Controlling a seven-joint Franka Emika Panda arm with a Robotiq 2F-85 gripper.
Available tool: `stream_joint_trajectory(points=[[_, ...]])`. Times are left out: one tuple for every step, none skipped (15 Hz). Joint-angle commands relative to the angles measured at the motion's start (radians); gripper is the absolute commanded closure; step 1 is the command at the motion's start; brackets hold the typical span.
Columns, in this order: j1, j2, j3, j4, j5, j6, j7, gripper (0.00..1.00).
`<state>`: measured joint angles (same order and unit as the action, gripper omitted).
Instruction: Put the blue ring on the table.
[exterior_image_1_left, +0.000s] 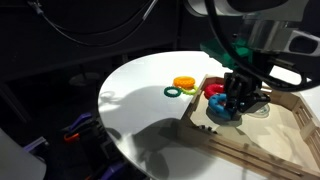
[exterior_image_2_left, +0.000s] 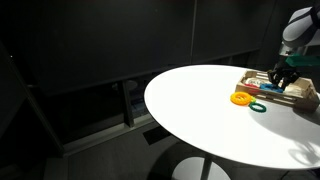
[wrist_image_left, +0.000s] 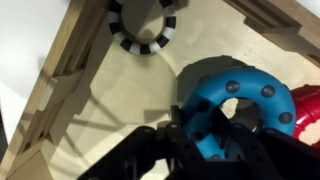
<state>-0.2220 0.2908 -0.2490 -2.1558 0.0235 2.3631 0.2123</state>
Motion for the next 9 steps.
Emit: stream_joint_trajectory(points=[[0.004, -0.058, 0.007, -0.013, 0.012, -0.013, -0.011, 0.89], [0.005, -0.068, 0.01, -0.016, 0.012, -0.013, -0.011, 0.89], [0.006, -0.079, 0.012, -0.019, 0.012, -0.013, -0.012, 0.89], [0.008, -0.09, 0.015, -0.022, 0.013, -0.015, -0.015, 0.89], [0.011, -0.099, 0.018, -0.026, 0.012, -0.015, -0.015, 0.89], [0.014, -0.109, 0.021, -0.031, 0.012, -0.016, -0.016, 0.89], [0.019, -0.119, 0.024, -0.037, 0.01, -0.016, -0.016, 0.89], [0.023, -0.129, 0.027, -0.044, 0.009, -0.015, -0.016, 0.89], [0.028, -0.139, 0.032, -0.053, 0.008, -0.013, -0.018, 0.89]])
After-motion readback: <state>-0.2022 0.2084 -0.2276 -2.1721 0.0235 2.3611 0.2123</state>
